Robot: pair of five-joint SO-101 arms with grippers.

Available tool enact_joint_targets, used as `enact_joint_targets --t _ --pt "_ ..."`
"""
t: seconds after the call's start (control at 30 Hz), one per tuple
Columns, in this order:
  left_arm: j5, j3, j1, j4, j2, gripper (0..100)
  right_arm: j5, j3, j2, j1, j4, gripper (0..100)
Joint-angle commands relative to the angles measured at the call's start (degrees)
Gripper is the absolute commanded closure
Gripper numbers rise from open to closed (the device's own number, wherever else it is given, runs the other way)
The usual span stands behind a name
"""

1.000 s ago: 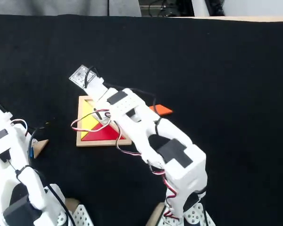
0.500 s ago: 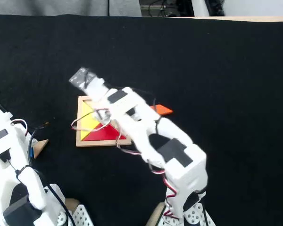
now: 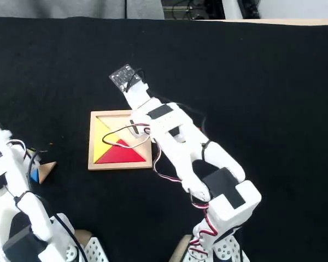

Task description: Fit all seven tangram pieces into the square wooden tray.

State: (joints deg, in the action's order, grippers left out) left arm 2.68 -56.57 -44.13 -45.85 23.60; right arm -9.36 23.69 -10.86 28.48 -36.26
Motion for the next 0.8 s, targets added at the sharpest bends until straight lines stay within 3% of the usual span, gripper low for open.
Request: enact_joint_targets --t 0.0,0.13,0.27,0.5,0.77 --pt "12.0 3.3 0.2 -0.2 0.0 80 -0.7 -0.4 3.4 -1.1 1.1 98.7" --pt "23.2 3.5 0.6 -0.4 -0.1 80 -0.7 -0.4 3.4 -1.1 1.2 98.7" --pt "27.4 3.6 0.5 -0.7 -0.1 80 -0.7 -0.4 3.4 -1.1 1.2 98.7" --pt "31.6 4.4 0.6 -0.2 -2.3 80 -0.7 0.2 3.4 -1.0 1.3 98.7" --pt "31.6 13.7 -0.1 -0.7 -19.1 80 -0.7 0.2 3.4 -0.9 1.3 98.7"
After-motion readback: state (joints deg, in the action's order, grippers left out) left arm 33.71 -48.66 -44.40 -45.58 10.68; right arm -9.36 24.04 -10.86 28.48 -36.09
